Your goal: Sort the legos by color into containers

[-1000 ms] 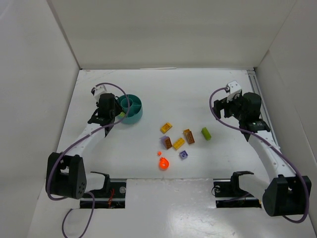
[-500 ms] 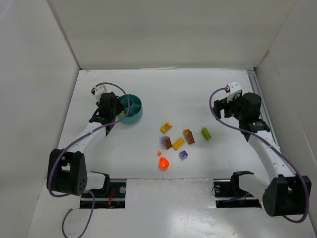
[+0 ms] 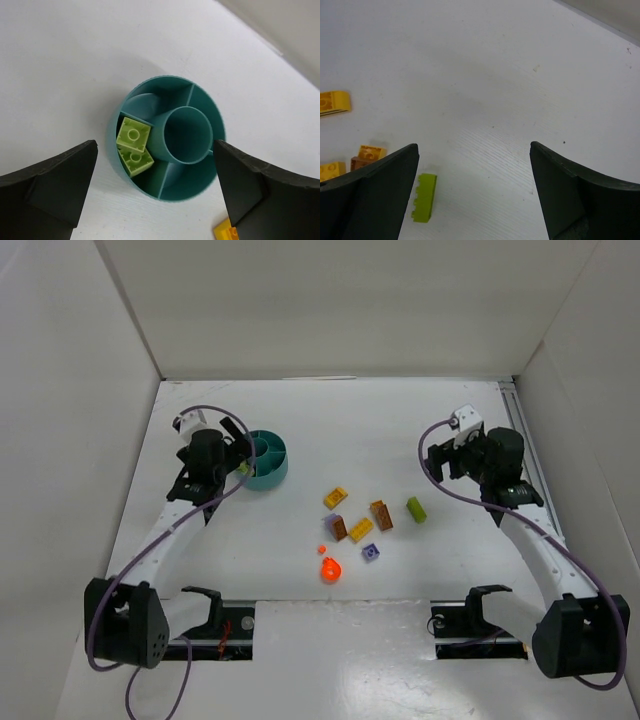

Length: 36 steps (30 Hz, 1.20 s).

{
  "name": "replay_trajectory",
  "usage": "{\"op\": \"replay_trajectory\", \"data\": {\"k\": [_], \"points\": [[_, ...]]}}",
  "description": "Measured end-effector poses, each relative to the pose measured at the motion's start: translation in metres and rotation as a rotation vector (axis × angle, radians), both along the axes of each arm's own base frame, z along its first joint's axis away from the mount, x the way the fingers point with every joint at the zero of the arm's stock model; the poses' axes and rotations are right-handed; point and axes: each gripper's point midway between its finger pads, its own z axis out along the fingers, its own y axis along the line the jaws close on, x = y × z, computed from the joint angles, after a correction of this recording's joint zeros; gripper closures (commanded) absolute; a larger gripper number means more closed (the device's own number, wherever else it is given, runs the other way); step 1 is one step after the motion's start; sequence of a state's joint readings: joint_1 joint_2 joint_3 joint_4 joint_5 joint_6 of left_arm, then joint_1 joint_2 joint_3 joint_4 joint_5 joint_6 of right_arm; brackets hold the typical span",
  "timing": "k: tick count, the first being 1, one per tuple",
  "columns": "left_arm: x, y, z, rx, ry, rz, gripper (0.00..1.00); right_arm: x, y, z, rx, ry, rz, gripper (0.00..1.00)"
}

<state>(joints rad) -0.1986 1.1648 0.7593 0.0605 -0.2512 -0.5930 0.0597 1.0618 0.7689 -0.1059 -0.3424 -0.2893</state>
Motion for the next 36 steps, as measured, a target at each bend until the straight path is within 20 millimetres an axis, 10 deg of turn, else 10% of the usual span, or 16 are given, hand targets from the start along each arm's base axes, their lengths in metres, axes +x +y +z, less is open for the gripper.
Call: {"op": "replay_trajectory", "data": {"k": [8,20,29,36], "points": [[-0.037,-0.016,0.06,-0.074,-0.137,-0.108,0.0,-0.033,0.08,-0.008,-0.084,0.014,0.21,0.03],[-0.106,-0.077,-0.011,-0.204,0.06,-0.388,0.0,-0.046,0.021,-0.082,-0.173,0.328,-0.091,0.08],[-0.124,-0.08,-0.016,-0.252,0.069,-0.412,0.0,-0.048,0.03,-0.141,-0.204,0.508,-0.049,0.17],[-0.129,-0.078,-0.024,-0.252,0.107,-0.4,0.0,-0.049,0.037,-0.151,-0.186,0.537,-0.015,0.23]]}}
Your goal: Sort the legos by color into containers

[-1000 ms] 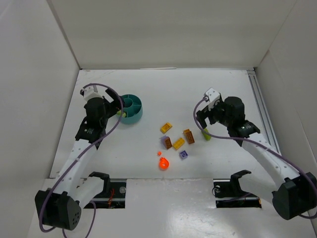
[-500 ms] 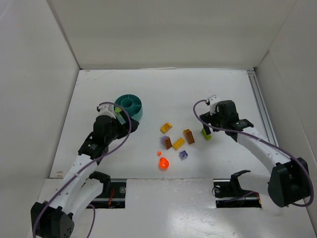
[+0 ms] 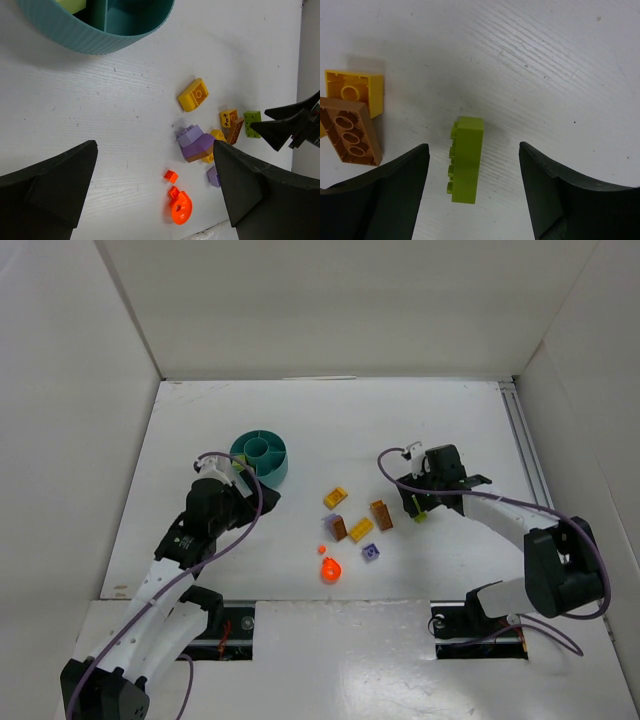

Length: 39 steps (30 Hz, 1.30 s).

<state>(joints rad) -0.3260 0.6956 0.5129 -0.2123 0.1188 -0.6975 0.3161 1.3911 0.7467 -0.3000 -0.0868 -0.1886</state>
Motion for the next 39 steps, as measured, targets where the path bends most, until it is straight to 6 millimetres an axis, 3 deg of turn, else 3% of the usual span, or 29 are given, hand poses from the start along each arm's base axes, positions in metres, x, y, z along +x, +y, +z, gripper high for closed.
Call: {"op": "replay_trajectory", "data": {"k": [9,15,17,25,28,30,34,39], "points": [[0.002,0.003,0.004,-0.001,0.003,0.027,0.0,-0.008,0.001,-0.006,0.015,0.01,0.01,0.26],[0.007,0.004,0.017,-0.005,-0.028,0.043,0.0,-0.023,-0.002,-0.012,0.025,0.026,0.007,0.27],[0.008,0.005,0.02,-0.005,-0.033,0.047,0.0,-0.027,-0.003,-0.016,0.023,0.036,0.006,0.34],[0.011,0.003,0.021,0.004,-0.027,0.035,0.0,-0.031,0.0,-0.02,0.042,0.048,0.013,0.82],[0.012,-0.002,0.023,-0.001,-0.028,0.008,0.0,-0.031,0.004,-0.017,0.047,0.037,0.045,0.91],[0.014,-0.007,0.024,-0.009,-0.031,-0.021,0.0,-0.031,0.008,-0.01,0.06,0.012,0.083,0.98],[0.018,-0.024,0.03,-0.045,-0.05,-0.106,0.0,-0.028,0.022,0.025,0.104,-0.112,0.181,1.0],[0.019,-0.054,0.044,-0.133,-0.098,-0.265,0.0,-0.038,0.071,0.082,0.217,-0.295,0.444,1.0]]}}
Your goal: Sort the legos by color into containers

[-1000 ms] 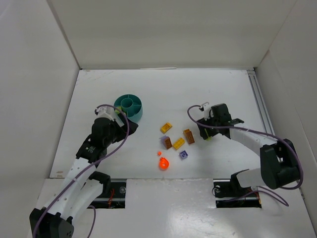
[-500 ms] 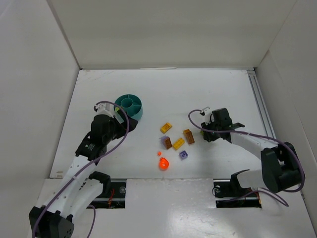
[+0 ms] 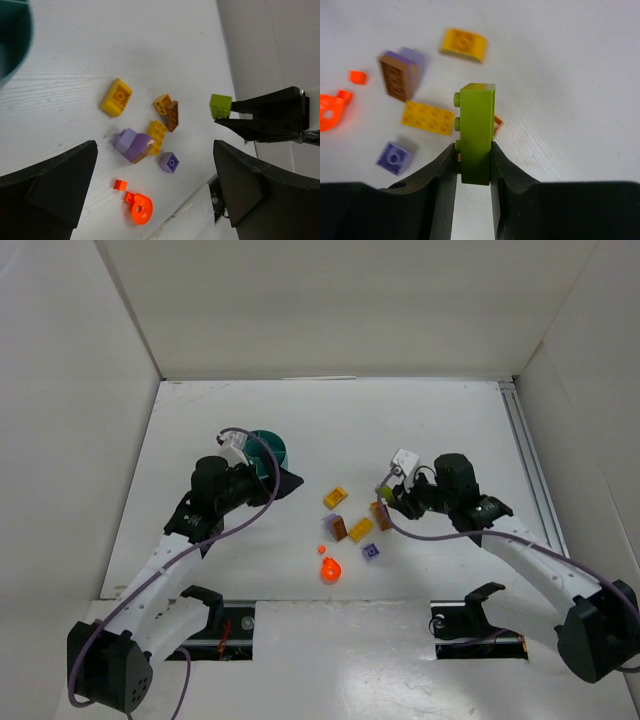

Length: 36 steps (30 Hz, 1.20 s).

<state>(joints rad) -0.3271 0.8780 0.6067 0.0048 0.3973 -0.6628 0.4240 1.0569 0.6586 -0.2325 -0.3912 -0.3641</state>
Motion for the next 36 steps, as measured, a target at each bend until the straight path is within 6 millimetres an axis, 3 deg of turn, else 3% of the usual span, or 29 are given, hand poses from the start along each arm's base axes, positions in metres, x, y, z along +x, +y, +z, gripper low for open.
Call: {"op": "replay_trajectory", "data": {"k": [7,13,18,26,27,29,31,34,36], "points": [[-0.015,-0.052,0.025,-0.093,-0.076,-0.238,0.0,-0.043,0.081,0.058,0.093,-0.198,0.345,1.0],[-0.034,-0.098,0.056,-0.125,-0.153,-0.398,0.0,-0.036,0.102,0.092,0.152,-0.287,0.386,1.0],[-0.037,-0.115,0.057,-0.121,-0.155,-0.44,0.06,-0.036,0.111,0.094,0.172,-0.293,0.418,1.0],[-0.035,-0.125,0.048,-0.081,-0.142,-0.445,0.47,-0.039,0.114,0.096,0.181,-0.294,0.431,1.0],[-0.035,-0.124,0.048,-0.079,-0.147,-0.443,0.59,-0.039,0.114,0.096,0.182,-0.296,0.429,1.0],[-0.034,-0.124,0.049,-0.076,-0.152,-0.439,0.68,-0.038,0.113,0.097,0.182,-0.295,0.418,1.0],[-0.034,-0.125,0.051,-0.075,-0.158,-0.44,0.84,-0.036,0.113,0.097,0.18,-0.295,0.406,1.0],[-0.033,-0.125,0.051,-0.069,-0.16,-0.432,0.98,-0.034,0.113,0.097,0.18,-0.291,0.395,0.97],[-0.031,-0.125,0.051,-0.064,-0.16,-0.424,1.0,-0.033,0.114,0.097,0.18,-0.285,0.392,0.91]]}}
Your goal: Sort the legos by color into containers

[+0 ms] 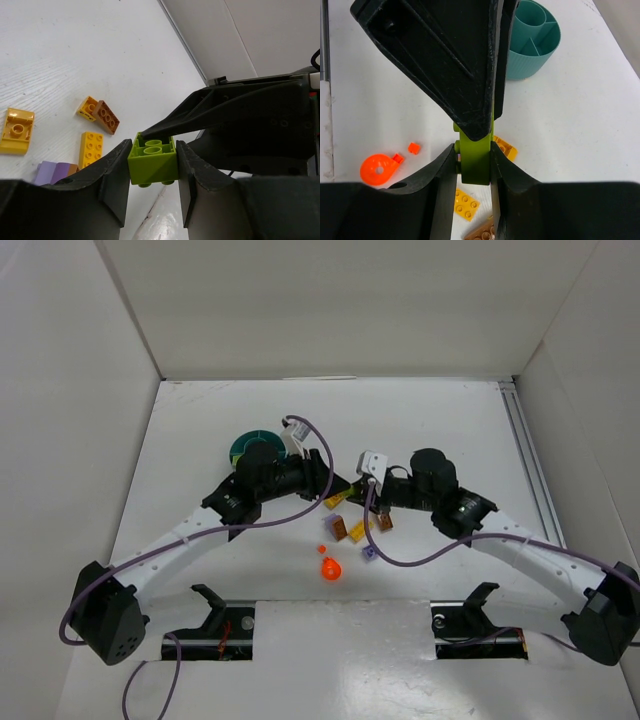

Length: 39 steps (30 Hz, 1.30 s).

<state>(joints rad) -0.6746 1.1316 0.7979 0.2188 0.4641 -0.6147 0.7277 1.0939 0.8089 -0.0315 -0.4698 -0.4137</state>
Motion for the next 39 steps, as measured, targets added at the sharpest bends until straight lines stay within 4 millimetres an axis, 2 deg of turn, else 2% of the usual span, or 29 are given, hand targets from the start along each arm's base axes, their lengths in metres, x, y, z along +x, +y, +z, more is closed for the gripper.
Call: {"op": "replay_trajectory", "data": {"k": [2,4,5,6,7,9,10,12,17,19,20,21,22,24,26,31,35,39], "points": [[0.003,0.001,0.0,0.009,0.0,0.016,1.0,0.002,0.001,0.0,-0.001,0.005,-0.004,0.89],[0.005,0.003,0.001,0.021,0.004,0.033,1.0,0.004,0.003,0.0,0.0,0.011,-0.009,0.69],[0.006,0.004,0.001,0.028,0.006,0.043,1.0,0.005,0.003,0.001,0.001,0.012,-0.012,0.63],[0.008,0.005,0.002,0.036,0.005,0.056,1.0,0.006,0.004,0.002,0.002,0.013,-0.017,0.5],[0.011,0.006,0.003,0.047,0.002,0.075,1.0,0.008,0.004,0.002,0.006,0.017,-0.027,0.43],[0.016,0.011,0.003,0.078,-0.002,0.122,1.0,0.01,0.004,0.005,0.013,0.022,-0.041,0.35],[0.02,0.016,0.003,0.09,-0.004,0.147,1.0,0.011,0.004,0.006,0.015,0.022,-0.048,0.24],[0.032,0.033,0.002,0.116,0.001,0.221,1.0,0.013,0.003,0.008,0.018,0.023,-0.064,0.14],[0.064,0.097,-0.004,0.19,0.023,0.48,1.0,0.026,-0.011,0.005,-0.002,0.025,-0.137,0.08],[0.073,0.124,-0.005,0.212,0.034,0.576,1.0,0.035,-0.025,0.005,-0.011,0.026,-0.191,0.06],[0.079,0.146,-0.009,0.234,0.049,0.654,1.0,0.04,-0.033,0.006,-0.014,0.026,-0.221,0.06],[0.081,0.152,-0.01,0.241,0.053,0.677,1.0,0.044,-0.04,0.007,-0.016,0.024,-0.247,0.06],[0.086,0.171,-0.012,0.259,0.065,0.745,1.0,0.05,-0.053,0.008,-0.019,0.023,-0.29,0.06],[0.091,0.2,-0.02,0.295,0.095,0.85,1.0,0.056,-0.065,0.008,-0.022,0.024,-0.33,0.06],[0.094,0.22,-0.026,0.326,0.117,0.924,1.0,0.061,-0.08,0.004,-0.035,0.033,-0.381,0.06],[0.102,0.238,-0.047,0.389,0.168,0.992,1.0,0.066,-0.108,-0.017,-0.094,0.088,-0.459,0.06],[0.113,0.247,-0.063,0.426,0.2,1.015,1.0,0.066,-0.116,-0.025,-0.118,0.114,-0.479,0.06],[0.122,0.248,-0.062,0.423,0.171,1.019,1.0,0.065,-0.119,-0.027,-0.126,0.121,-0.484,0.06]]}}
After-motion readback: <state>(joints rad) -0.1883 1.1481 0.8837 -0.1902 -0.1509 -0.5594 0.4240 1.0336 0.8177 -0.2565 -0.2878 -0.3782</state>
